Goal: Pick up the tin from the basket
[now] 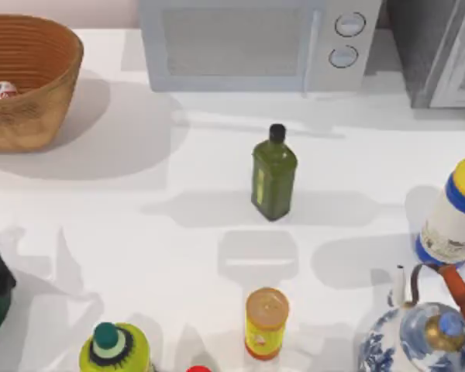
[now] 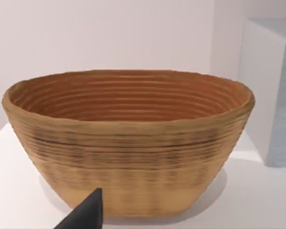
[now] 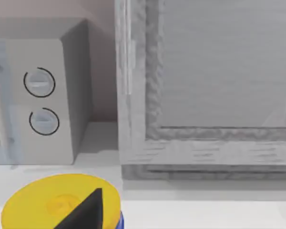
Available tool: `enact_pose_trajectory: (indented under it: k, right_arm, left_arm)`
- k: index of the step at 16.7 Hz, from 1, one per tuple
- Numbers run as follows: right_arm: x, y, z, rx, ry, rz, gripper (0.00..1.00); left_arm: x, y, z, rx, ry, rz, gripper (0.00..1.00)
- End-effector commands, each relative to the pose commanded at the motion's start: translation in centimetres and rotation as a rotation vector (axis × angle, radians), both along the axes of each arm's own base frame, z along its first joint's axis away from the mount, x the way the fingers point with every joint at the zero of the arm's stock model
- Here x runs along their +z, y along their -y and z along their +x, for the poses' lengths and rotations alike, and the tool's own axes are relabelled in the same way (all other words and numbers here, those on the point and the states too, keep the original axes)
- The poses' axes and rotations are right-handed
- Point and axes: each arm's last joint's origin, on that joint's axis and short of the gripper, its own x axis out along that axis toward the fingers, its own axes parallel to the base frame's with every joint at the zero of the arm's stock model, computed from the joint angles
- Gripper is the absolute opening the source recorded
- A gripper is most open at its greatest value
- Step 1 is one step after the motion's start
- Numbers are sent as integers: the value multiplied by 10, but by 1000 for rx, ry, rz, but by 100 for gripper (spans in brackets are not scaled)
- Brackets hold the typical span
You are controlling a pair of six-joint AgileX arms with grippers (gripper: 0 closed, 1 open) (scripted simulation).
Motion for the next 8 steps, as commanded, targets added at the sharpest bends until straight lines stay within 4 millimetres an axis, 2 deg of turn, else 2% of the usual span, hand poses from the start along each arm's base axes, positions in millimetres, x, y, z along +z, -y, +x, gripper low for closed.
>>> enact_pose_trajectory:
  k: [4,8]
  right_arm:
    - [0,0,0,0,0,0,100]
    - [0,0,0,0,0,0,100]
  left_arm:
    - [6,0,0,3,-7,3,100]
    - [42,-2,2,17,-72,17,100]
